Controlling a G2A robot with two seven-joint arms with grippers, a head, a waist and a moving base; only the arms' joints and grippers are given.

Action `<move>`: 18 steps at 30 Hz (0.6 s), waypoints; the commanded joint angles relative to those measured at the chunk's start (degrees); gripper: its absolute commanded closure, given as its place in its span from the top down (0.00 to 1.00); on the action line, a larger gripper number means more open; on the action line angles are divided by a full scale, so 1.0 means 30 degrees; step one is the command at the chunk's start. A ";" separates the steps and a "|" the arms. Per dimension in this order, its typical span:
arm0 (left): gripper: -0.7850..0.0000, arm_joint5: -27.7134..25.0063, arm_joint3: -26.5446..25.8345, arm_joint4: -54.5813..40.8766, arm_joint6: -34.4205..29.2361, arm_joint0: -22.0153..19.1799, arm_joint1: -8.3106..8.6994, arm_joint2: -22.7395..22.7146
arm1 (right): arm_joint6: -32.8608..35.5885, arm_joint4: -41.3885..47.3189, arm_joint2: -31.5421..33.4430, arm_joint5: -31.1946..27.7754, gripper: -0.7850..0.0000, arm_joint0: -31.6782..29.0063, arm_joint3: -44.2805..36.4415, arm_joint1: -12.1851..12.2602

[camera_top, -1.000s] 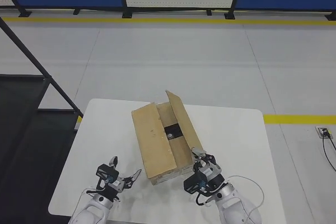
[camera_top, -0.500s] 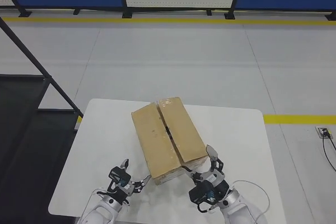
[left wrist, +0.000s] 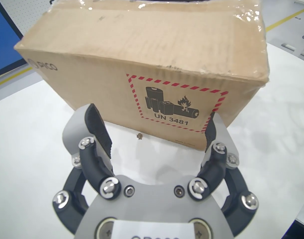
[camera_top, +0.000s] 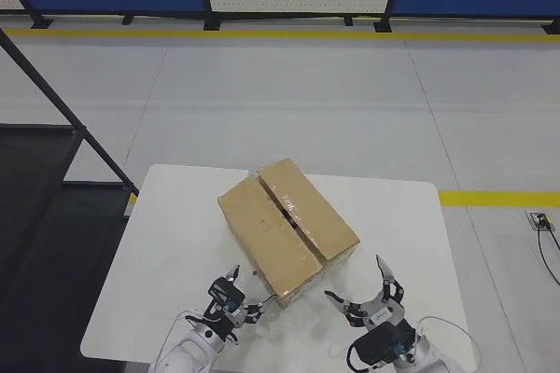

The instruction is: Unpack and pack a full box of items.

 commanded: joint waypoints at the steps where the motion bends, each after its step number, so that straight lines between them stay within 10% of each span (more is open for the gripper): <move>1: 1.00 0.0031 0.0061 -0.0019 -0.0150 -0.0233 -0.0073 0.0357 | -0.0085 0.0098 0.0133 0.0469 1.00 -0.0229 0.0009 0.0000; 12: 1.00 -0.0545 0.0492 -0.1821 -0.0931 -0.1520 -0.0446 0.1411 | 0.1185 -0.0468 0.0340 0.2219 1.00 -0.0895 -0.0211 -0.0036; 18: 1.00 -0.1332 -0.0505 -0.2726 -0.0144 -0.0400 -0.0104 -0.0417 | 0.2280 -0.1813 -0.0505 0.2511 1.00 -0.1046 -0.0672 -0.0096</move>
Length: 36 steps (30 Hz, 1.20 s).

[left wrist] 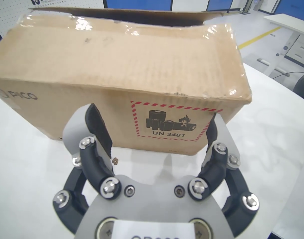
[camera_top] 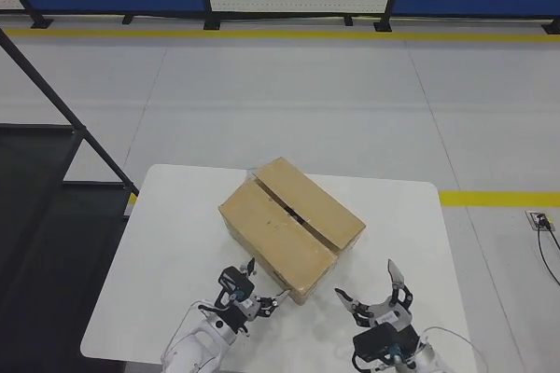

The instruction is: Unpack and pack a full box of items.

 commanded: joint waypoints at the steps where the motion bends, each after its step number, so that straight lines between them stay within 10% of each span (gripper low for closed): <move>1: 1.00 -0.0282 -0.0439 -0.0447 0.0369 0.0689 0.0202 -0.1181 | 0.0448 -0.0523 -0.0435 0.0158 1.00 -0.0066 -0.0123 -0.0038; 12: 1.00 0.1548 -0.1169 -0.4000 0.1316 0.2430 0.0682 -0.6535 | 0.4121 -0.3716 -0.4238 0.2593 1.00 0.0923 0.0811 -0.0657; 36: 1.00 0.1910 -0.0100 -0.5203 0.0982 0.1647 0.0640 -0.7407 | 0.6954 -0.3304 -0.5200 0.7023 1.00 0.2555 0.3191 -0.1639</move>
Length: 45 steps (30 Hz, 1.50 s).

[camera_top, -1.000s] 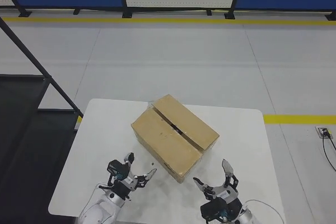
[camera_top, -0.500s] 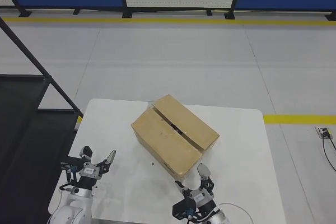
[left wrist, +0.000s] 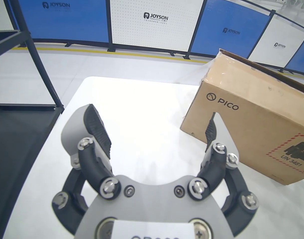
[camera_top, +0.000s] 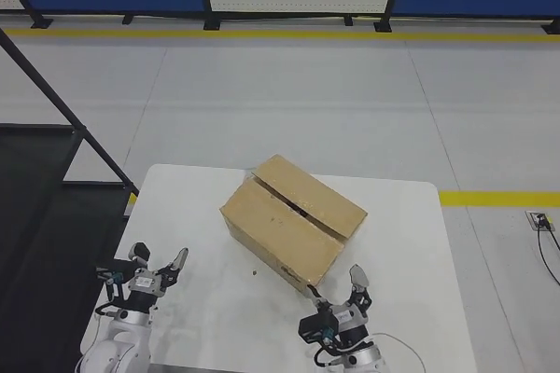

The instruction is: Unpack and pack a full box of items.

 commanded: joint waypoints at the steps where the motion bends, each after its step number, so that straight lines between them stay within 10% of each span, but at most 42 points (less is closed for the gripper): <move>1: 1.00 0.0048 0.0034 -0.0109 -0.0132 -0.0129 -0.0015 0.0030 | 0.0182 -0.0069 0.0269 0.0024 1.00 0.0058 0.0007 -0.0009; 31: 1.00 0.0230 -0.0624 0.1010 -0.0784 0.0022 -0.0043 0.0363 | -0.1038 0.5443 0.3035 -0.2524 1.00 -0.0603 -0.2098 -0.0095; 45: 1.00 0.0609 0.6361 0.0843 0.0042 -0.7322 -0.0693 0.3291 | -0.0017 1.4439 0.5939 -0.9238 1.00 0.0884 -0.2498 0.0022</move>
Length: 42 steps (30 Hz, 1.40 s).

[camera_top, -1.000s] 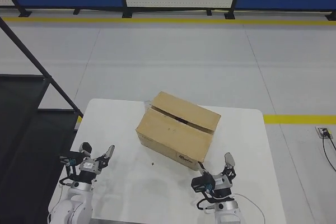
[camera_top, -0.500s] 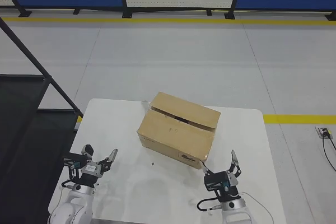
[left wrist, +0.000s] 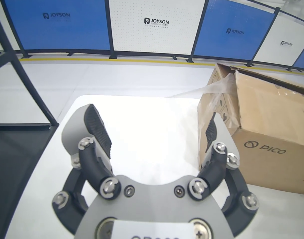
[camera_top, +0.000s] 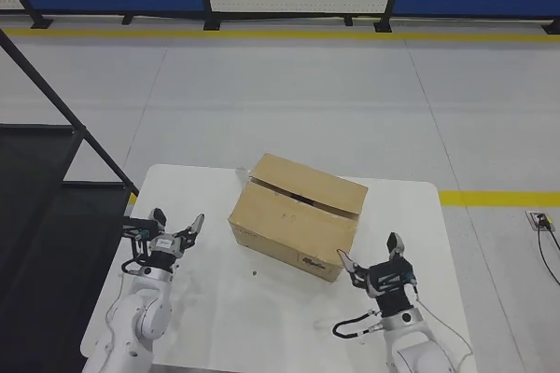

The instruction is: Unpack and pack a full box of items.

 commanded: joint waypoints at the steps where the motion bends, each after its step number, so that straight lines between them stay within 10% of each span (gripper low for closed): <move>1: 1.00 -0.0341 0.1485 0.0055 0.0081 -0.1197 -0.0118 0.0553 | 0.0350 0.1545 0.0698 -0.1259 1.00 0.0182 0.0153 0.0066; 9: 1.00 -0.1086 0.6299 0.0567 0.0791 -0.4703 -0.0760 0.2843 | 0.3090 0.5767 0.2924 -0.4896 1.00 0.0932 0.1018 0.0369; 19: 1.00 -0.0967 0.9706 0.0444 0.1884 -0.6712 -0.1646 0.4833 | 0.3508 0.5273 0.3250 -0.4560 1.00 0.0988 0.0876 0.0424; 42: 1.00 -0.1660 0.8304 0.0210 0.2844 -0.5045 -0.1804 0.4908 | 1.4969 1.8822 0.5285 -1.1800 1.00 0.7972 0.8758 0.1270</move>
